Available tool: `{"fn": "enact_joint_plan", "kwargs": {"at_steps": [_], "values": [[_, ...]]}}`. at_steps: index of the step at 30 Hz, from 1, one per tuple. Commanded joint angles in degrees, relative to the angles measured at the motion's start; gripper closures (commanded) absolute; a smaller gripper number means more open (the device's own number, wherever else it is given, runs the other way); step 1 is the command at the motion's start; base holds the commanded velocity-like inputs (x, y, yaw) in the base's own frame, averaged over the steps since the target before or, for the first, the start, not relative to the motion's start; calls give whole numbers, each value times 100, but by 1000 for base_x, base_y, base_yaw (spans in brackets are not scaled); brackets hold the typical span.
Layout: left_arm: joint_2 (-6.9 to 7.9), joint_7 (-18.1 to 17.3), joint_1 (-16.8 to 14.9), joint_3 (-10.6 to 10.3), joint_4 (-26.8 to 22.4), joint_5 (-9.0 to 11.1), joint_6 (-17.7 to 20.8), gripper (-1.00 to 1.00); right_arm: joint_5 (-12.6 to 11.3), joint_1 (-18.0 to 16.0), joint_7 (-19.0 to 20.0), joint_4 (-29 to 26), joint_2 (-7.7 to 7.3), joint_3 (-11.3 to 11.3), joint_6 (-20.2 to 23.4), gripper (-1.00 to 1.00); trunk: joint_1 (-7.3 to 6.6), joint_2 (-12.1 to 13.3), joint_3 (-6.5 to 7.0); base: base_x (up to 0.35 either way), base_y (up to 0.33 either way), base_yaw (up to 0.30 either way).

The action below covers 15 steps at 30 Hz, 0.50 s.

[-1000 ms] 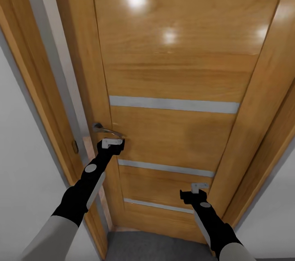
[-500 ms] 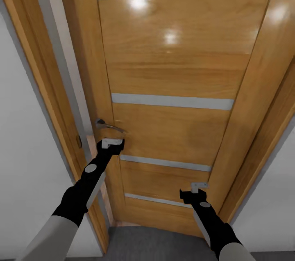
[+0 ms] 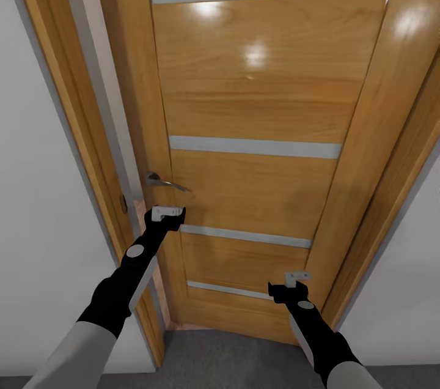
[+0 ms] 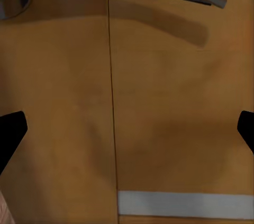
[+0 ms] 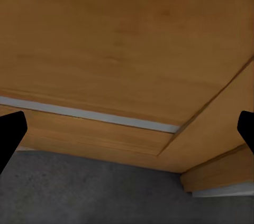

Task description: Move the two storage containers from the living room to the garage. In the garage, place one container on the floor and stack the other container on top of it (either order is fine).

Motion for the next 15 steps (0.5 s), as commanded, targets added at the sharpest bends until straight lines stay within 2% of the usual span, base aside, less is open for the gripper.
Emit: {"fn": "enact_joint_plan", "kwargs": {"at_steps": [1, 5, 6, 9, 11, 15], "values": [[4, 29, -1, -12, -8, 41, 30, -100, 39, -2, -29, -31, 2, 9, 44, -100, 0, -4, -7, -8, 0, 0], [8, 34, 33, -10, 4, 40, 30, -100, 46, -5, -48, -588, 11, 16, 130, -100, 0, -4, -7, -4, 0, 0], [9, 36, 103, -11, 9, 40, 27, -100, 52, -9, -51, -970, 13, 30, 293, -100, 0, -4, -7, -2, 0, 0], [12, 37, 258, -8, 33, 39, 19, -100, 56, -23, -48, -1557, 12, 124, 709, -100, 0, -4, -7, -1, 0, 0], [16, 37, 377, -8, 57, 39, -51, -100, 59, -37, -50, -2055, 10, 290, 1091, -100, 0, -4, -7, 0, 0, 0], [21, 28, 466, -10, 77, 36, -199, -100, 62, -47, -54, -2542, 8, 446, 1367, -100, 0, -4, -7, 0, 0, 0]]}}
